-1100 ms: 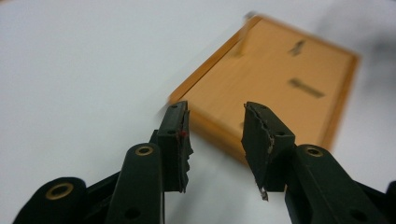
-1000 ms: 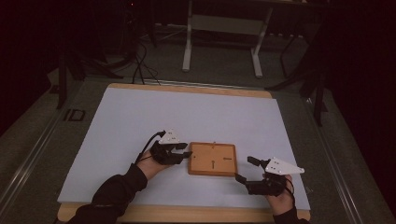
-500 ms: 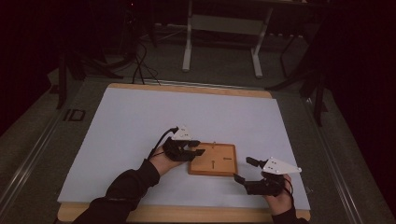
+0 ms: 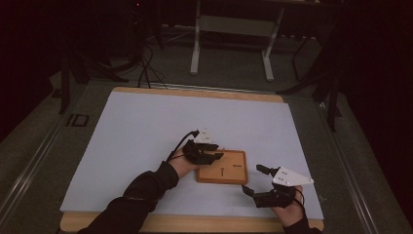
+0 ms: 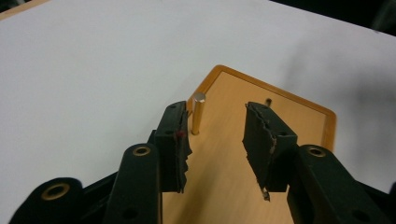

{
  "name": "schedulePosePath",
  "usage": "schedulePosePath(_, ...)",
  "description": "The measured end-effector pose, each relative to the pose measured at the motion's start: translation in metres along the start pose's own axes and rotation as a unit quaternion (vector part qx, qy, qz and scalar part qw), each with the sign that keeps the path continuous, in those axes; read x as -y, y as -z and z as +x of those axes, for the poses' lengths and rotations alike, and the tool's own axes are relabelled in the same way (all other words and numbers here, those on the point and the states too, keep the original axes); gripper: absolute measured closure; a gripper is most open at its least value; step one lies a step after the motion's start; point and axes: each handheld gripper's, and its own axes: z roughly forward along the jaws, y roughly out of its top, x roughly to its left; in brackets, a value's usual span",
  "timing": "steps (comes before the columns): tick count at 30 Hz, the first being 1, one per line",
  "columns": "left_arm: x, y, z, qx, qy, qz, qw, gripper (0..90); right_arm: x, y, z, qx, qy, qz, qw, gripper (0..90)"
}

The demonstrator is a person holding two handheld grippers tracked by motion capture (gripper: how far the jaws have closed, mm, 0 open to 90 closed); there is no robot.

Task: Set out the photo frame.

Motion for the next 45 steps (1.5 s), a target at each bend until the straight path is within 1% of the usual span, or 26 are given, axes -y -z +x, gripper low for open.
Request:
schedulePosePath(3,-0.001,-0.007,0.001,-0.005,-0.002,0.006,1.0,61.0,-0.001,-0.001,0.002,0.004,0.001,-0.001,1.0,10.1)
schedulePosePath(5,-0.002,-0.012,0.001,-0.009,-0.009,0.014,0.9998,63.0,-0.001,-0.001,0.003,0.007,0.003,0.0,1.0,10.1)
schedulePosePath(6,-0.003,-0.014,0.002,-0.01,-0.014,0.013,0.9998,63.0,-0.001,-0.001,0.003,0.003,0.002,0.001,1.0,10.1)
schedulePosePath(9,-0.003,-0.018,0.004,-0.011,-0.021,0.004,0.9997,63.0,0.0,-0.002,0.003,0.003,-0.002,0.006,1.0,10.2)
schedulePosePath(11,-0.004,-0.022,0.005,-0.007,-0.026,0.005,0.9996,65.2,0.0,-0.002,0.003,0.002,-0.002,0.008,1.0,12.6)
schedulePosePath(15,-0.005,-0.027,0.005,-0.009,-0.032,0.008,0.9994,67.2,0.0,-0.001,0.002,0.001,-0.002,0.007,1.0,12.7)
schedulePosePath(17,-0.005,-0.029,0.005,-0.011,-0.032,0.015,0.9993,69.3,0.0,-0.001,0.002,0.002,0.0,0.007,1.0,12.7)
schedulePosePath(18,-0.005,-0.03,0.004,-0.01,-0.032,0.015,0.9993,71.5,0.0,-0.001,0.001,0.002,-0.002,0.006,1.0,12.9)
schedulePosePath(19,-0.006,-0.03,0.004,-0.007,-0.03,0.014,0.9994,71.5,0.0,-0.001,0.001,0.002,-0.002,0.006,1.0,12.9)
schedulePosePath(21,-0.007,-0.031,0.005,-0.012,-0.031,0.013,0.9994,73.3,0.0,-0.001,0.002,0.003,-0.001,0.008,1.0,12.9)
schedulePosePath(22,-0.007,-0.031,0.005,-0.008,-0.028,0.014,0.9995,75.0,0.0,-0.001,0.002,0.001,-0.002,0.008,1.0,13.0)
schedulePosePath(24,-0.008,-0.032,0.006,-0.011,-0.03,0.02,0.9993,79.2,0.0,-0.002,0.002,-0.001,-0.003,0.01,0.9999,13.0)
schedulePosePath(25,-0.007,-0.032,0.006,-0.009,-0.028,0.022,0.9993,79.2,0.0,-0.002,0.002,-0.001,-0.003,0.01,0.9999,13.0)
schedulePosePath(26,-0.007,-0.033,0.006,-0.01,-0.028,0.021,0.9993,79.4,0.0,-0.002,0.002,-0.001,-0.001,0.01,0.9999,13.0)
schedulePosePath(27,-0.007,-0.033,0.007,-0.009,-0.026,0.021,0.9994,82.0,0.0,-0.002,0.003,0.0,-0.001,0.011,0.9999,13.0)
schedulePosePath(30,-0.007,-0.033,0.006,-0.01,-0.027,0.022,0.9993,83.2,0.001,-0.002,0.002,0.0,-0.002,0.011,0.9999,13.0)
schedulePosePath(33,-0.007,-0.033,0.007,-0.006,-0.021,0.022,0.9995,84.1,0.001,-0.003,0.003,-0.004,0.0,0.015,0.9999,13.6)
schedulePosePath(35,-0.008,-0.033,0.008,-0.004,-0.022,0.025,0.9995,84.3,0.001,-0.004,0.004,-0.004,0.004,0.018,0.9998,13.6)
schedulePosePath(36,-0.01,-0.033,0.009,0.002,-0.021,0.033,0.9992,84.3,0.001,-0.005,0.005,-0.002,0.01,0.022,0.9997,13.9)
schedulePosePath(37,-0.011,-0.033,0.01,0.003,-0.022,0.036,0.9991,84.4,0.0,-0.006,0.007,0.005,0.032,0.037,0.9988,14.4)
schedulePosePath(38,-0.011,-0.033,0.01,0.006,-0.021,0.039,0.999,84.4,0.0,-0.008,0.008,0.006,0.041,0.04,0.9983,14.4)
schedulePosePath(41,-0.013,-0.033,0.012,0.012,-0.019,0.046,0.9987,84.3,-0.001,-0.009,0.009,0.003,0.049,0.043,0.9979,15.2)
schedulePosePath(42,-0.015,-0.033,0.014,0.017,-0.018,0.053,0.9983,84.3,-0.003,-0.01,0.012,0.016,0.082,0.057,0.9949,17.9)
schedulePosePath(43,-0.015,-0.033,0.014,0.017,-0.018,0.053,0.9983,84.2,-0.003,-0.01,0.012,0.016,0.082,0.057,0.9949,17.9)
schedulePosePath(44,-0.016,-0.034,0.015,0.019,-0.015,0.057,0.9981,84.2,-0.003,-0.01,0.014,0.021,0.094,0.058,0.9937,20.2)
schedulePosePath(45,-0.018,-0.034,0.016,0.021,-0.013,0.063,0.9977,84.3,-0.004,-0.01,0.021,0.039,0.135,0.067,0.9879,21.9)
